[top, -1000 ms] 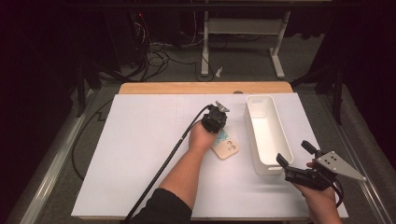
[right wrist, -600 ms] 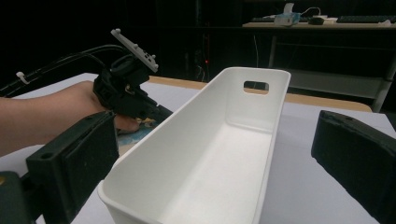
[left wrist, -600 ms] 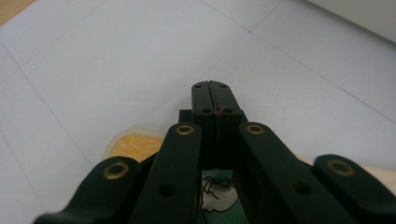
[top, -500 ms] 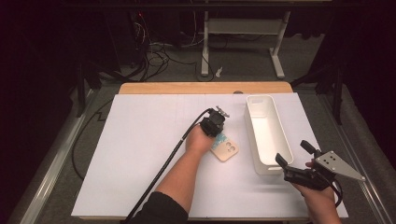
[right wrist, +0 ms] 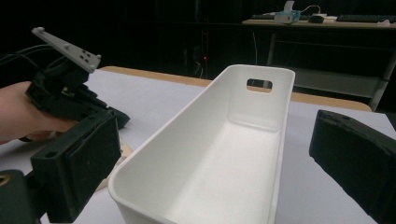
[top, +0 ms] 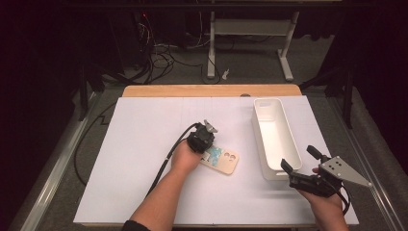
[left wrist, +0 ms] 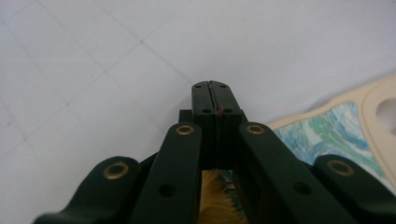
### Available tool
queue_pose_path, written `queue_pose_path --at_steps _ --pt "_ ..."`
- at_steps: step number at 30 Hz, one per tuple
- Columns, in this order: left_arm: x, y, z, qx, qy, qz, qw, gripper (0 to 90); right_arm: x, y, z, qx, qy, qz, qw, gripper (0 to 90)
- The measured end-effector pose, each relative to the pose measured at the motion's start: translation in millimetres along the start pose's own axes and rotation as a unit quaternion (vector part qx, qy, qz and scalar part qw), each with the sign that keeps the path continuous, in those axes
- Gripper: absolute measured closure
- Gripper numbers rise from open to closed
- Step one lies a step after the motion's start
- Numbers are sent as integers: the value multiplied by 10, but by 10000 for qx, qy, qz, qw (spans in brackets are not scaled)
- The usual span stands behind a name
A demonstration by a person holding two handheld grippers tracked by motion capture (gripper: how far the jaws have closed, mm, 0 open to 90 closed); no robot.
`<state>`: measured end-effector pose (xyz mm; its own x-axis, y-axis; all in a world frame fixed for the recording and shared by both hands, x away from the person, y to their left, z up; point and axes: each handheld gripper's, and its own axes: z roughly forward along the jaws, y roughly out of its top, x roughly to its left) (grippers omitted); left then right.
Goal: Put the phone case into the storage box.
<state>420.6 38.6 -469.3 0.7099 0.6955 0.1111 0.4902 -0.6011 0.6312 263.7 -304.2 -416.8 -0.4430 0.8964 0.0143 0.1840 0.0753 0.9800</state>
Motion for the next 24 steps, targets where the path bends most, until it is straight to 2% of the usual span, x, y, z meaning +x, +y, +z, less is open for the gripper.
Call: queue_pose_path --at_steps 8,12,17,20,24 --pt "91 -297 -239 73 69 -1 9999 900 -1 -3 1 25 -25 -8 10000 28" --pt "117 -464 -364 42 73 -102 9999 900 1 -5 3 40 -31 -8 10000 29" --pt "82 -663 -506 -49 69 -185 9998 900 16 2 10 37 -29 -28 10000 32" --pt "46 -774 -580 -156 -27 -307 9994 900 23 4 17 51 -41 -13 10000 37" --pt "-39 -891 -677 -251 -69 -278 9993 900 42 12 27 47 -43 -41 10000 38"
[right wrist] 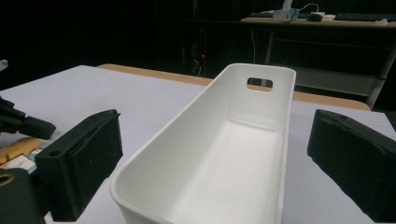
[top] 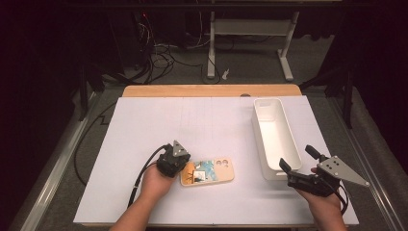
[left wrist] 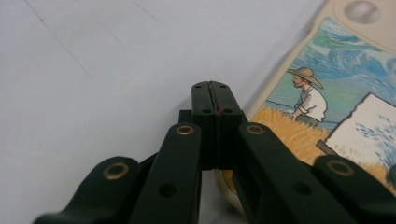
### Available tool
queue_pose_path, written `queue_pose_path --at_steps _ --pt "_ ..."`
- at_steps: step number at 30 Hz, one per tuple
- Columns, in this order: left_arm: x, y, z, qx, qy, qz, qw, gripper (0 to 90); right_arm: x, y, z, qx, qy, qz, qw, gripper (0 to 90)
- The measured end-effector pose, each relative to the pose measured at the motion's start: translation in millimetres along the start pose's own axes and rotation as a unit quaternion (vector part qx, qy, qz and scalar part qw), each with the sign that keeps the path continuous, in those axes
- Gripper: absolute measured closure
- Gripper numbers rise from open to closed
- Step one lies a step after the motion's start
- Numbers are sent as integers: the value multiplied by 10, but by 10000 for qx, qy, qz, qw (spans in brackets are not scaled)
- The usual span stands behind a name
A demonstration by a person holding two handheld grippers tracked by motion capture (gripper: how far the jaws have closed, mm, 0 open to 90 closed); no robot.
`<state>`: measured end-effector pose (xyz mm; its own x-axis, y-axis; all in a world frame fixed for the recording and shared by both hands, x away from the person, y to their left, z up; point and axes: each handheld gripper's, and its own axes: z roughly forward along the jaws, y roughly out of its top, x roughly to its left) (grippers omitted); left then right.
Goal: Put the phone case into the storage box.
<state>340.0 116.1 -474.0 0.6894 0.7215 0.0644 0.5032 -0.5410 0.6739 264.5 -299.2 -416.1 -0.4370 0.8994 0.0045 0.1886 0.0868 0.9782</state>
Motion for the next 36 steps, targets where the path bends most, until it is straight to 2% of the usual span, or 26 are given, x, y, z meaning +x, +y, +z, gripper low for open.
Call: queue_pose_path --at_steps 5,7,10,15,16,18,20,22,26,30,36 --pt "-82 -113 -102 -255 -66 -111 9996 900 16 1 9 26 15 -30 10000 39" --pt "-77 -146 -147 -429 -168 -273 9986 900 18 -1 10 23 13 -35 10000 39" --pt "-56 -179 -241 -651 -239 -358 9970 900 20 -2 7 20 20 -43 10000 39" --pt "93 -308 -475 -1088 -302 -543 9921 900 13 -6 7 24 6 -50 10000 39" --pt "93 -308 -475 -1088 -302 -543 9921 900 13 -6 7 24 6 -50 10000 39" --pt "243 -455 -590 -1123 -218 -753 9906 900 6 -13 11 41 -2 -64 10000 39" --pt "331 -565 -662 -1221 -203 -935 9879 900 7 -15 15 55 0 -73 10000 39" --pt "391 -646 -719 -1288 -122 -988 9867 900 14 -16 27 55 -3 -78 10000 39" --pt "499 -740 -824 -1632 -123 -1099 9804 900 40 -20 42 79 0 -110 9999 39" --pt "576 -822 -900 -1805 -107 -1223 9759 899 59 -30 28 87 37 -201 9998 39" --pt "580 -848 -916 -1852 -152 -1220 9750 896 40 -48 27 114 18 -161 9998 39"
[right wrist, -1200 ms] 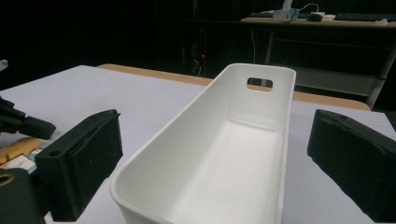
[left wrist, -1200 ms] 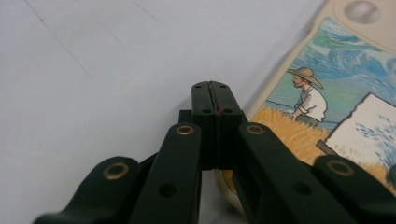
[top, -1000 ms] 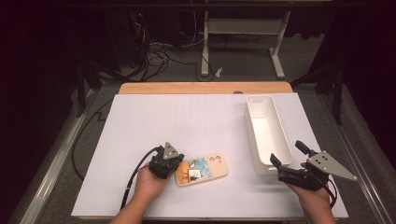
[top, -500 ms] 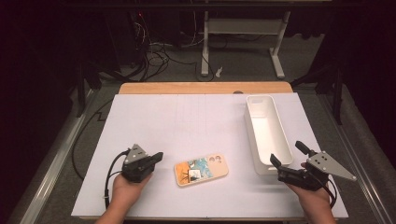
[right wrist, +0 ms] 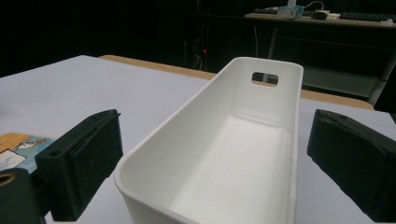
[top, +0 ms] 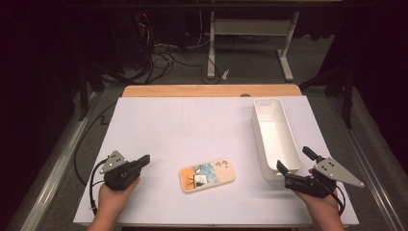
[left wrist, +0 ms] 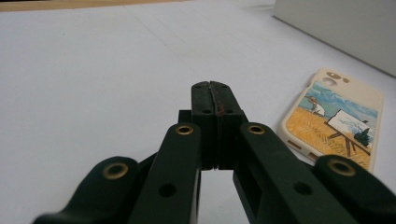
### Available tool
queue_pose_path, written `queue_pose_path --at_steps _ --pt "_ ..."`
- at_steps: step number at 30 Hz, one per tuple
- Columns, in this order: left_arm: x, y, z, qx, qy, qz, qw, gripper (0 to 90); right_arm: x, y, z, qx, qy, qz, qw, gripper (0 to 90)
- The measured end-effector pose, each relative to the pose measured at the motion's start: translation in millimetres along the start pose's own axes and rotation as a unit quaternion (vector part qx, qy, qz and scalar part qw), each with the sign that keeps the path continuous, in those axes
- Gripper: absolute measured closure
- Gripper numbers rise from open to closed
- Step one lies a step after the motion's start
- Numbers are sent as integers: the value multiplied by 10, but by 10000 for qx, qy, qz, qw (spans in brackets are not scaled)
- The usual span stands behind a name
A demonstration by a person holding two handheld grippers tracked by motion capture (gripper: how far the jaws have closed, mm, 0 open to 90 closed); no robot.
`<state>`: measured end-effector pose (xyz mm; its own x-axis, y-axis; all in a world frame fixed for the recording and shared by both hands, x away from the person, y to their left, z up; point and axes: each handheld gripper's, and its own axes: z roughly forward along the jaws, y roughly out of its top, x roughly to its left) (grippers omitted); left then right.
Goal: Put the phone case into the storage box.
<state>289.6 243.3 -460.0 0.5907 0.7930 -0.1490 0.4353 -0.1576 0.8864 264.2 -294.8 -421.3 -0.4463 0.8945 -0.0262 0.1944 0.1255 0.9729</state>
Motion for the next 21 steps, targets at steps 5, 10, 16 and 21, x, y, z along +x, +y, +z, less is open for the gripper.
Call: queue_pose_path --at_steps 5,10,16,21 --pt "-25 -2 13 -28 24 54 10000 802 -16 -8 -8 0 -11 8 10000 40" --pt "-9 -6 12 -17 -86 54 9999 655 -26 -6 -17 -5 -16 26 10000 40" --pt "-28 -34 53 -68 -204 213 9995 420 -31 -5 -21 -11 -23 14 10000 40" --pt "-49 -40 51 -183 -384 257 9988 280 -27 -2 -23 -10 -21 14 10000 40"
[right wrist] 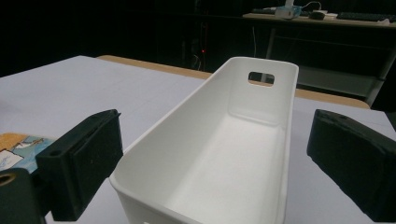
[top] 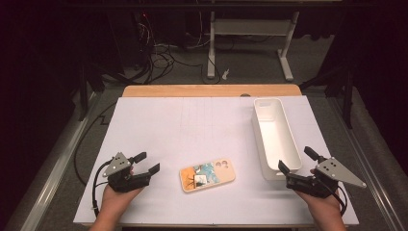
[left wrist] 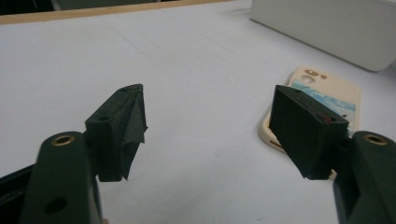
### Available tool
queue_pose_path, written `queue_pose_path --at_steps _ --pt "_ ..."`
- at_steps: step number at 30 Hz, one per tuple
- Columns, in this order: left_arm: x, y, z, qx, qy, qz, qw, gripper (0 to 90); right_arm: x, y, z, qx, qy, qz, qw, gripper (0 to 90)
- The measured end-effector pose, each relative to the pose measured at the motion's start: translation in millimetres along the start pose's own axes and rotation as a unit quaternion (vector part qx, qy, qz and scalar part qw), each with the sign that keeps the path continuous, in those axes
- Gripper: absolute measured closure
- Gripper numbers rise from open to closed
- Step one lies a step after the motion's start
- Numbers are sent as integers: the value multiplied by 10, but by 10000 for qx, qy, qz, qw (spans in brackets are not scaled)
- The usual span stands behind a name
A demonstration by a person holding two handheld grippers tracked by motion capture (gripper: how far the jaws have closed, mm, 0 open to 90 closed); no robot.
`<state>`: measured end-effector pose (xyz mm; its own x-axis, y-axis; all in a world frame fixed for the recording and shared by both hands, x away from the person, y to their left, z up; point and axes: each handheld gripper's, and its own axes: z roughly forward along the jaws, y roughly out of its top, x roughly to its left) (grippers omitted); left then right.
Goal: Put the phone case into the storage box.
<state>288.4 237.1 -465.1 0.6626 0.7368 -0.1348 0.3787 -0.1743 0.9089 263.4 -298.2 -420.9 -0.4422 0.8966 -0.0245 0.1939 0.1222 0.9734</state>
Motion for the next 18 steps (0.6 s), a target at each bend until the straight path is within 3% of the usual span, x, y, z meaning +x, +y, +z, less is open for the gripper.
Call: queue_pose_path --at_steps 7,9,12,13,18 --pt "-22 8 18 -5 -70 25 10000 88 0 3 -2 -7 9 -8 10000 40" --pt "-30 38 40 181 -188 -22 9997 3 1 3 -3 -3 12 -6 10000 40" --pt "-52 50 49 148 -298 59 9994 3 2 5 -2 -1 18 -10 10000 40" --pt "-79 59 81 291 -356 166 9988 3 6 7 -2 -2 23 -24 10000 40" --pt "-156 74 150 390 -467 353 9975 3 7 10 -3 -14 45 -31 10000 40"
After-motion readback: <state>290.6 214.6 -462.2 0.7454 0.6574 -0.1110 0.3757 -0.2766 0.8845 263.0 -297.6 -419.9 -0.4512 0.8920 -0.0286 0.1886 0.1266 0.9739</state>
